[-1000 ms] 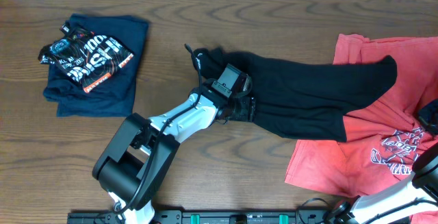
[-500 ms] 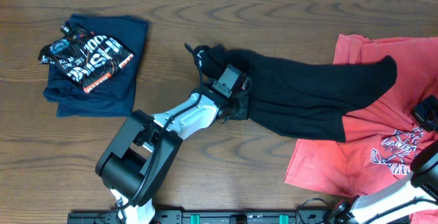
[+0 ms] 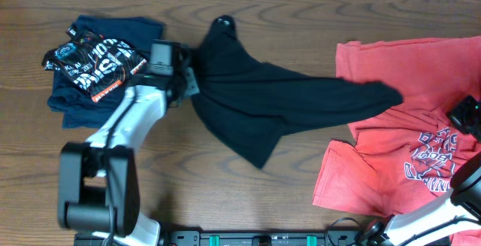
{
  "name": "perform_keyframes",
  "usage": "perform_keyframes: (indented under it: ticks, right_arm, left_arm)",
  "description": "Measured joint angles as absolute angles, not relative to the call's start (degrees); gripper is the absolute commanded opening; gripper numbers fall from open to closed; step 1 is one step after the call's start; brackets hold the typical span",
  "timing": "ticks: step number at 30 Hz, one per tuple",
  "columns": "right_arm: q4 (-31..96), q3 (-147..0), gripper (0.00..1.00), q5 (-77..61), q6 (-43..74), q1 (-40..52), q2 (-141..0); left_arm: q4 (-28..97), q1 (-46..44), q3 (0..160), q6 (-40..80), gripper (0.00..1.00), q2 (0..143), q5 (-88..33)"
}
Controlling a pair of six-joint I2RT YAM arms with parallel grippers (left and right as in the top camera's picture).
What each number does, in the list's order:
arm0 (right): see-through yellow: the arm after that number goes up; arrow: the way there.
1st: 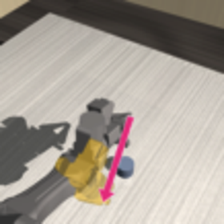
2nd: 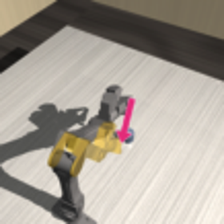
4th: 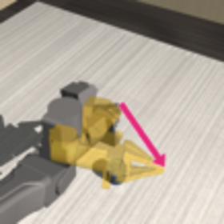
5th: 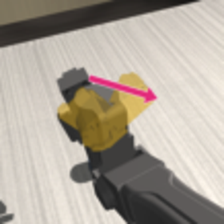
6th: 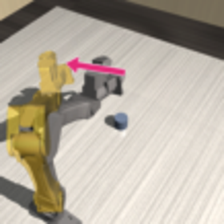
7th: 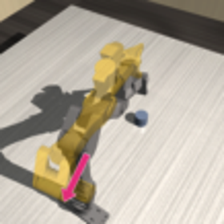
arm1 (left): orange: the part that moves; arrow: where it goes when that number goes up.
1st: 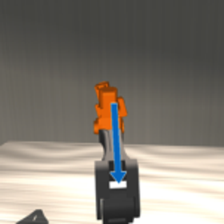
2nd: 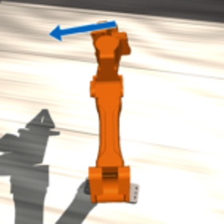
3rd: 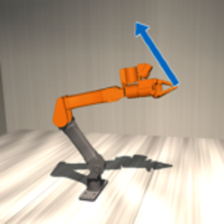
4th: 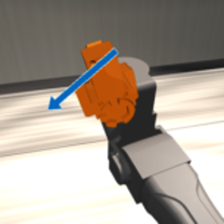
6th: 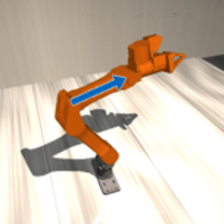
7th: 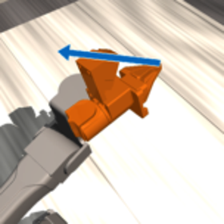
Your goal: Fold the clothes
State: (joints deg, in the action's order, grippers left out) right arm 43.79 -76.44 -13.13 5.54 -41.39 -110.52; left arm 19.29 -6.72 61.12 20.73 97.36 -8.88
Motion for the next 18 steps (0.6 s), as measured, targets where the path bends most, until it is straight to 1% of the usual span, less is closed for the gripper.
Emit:
perform_keyframes:
  ticks: [3, 7, 12, 18]
  right_arm:
    - [42.68, -76.44, 0.01, -21.91, 0.27, -38.04, -110.52]
    - [41.19, -76.44, 0.01, -27.57, -4.47, -31.27, -110.52]
    - [34.33, -76.44, 0.01, -27.77, -5.06, -22.39, -110.52]
    - [26.41, -76.44, 0.01, -24.25, -3.36, -12.58, -110.54]
  left_arm:
    - [23.53, -6.98, 61.6, 20.49, 0.06, 96.49, -10.13]
    - [29.76, -7.53, 61.58, 20.23, 0.06, 96.6, -8.8]
    - [33.5, -7.55, 61.58, 19.73, 0.06, 96.6, -7.25]
    - [33.91, -7.55, 61.58, 19.59, 0.06, 96.6, -7.01]
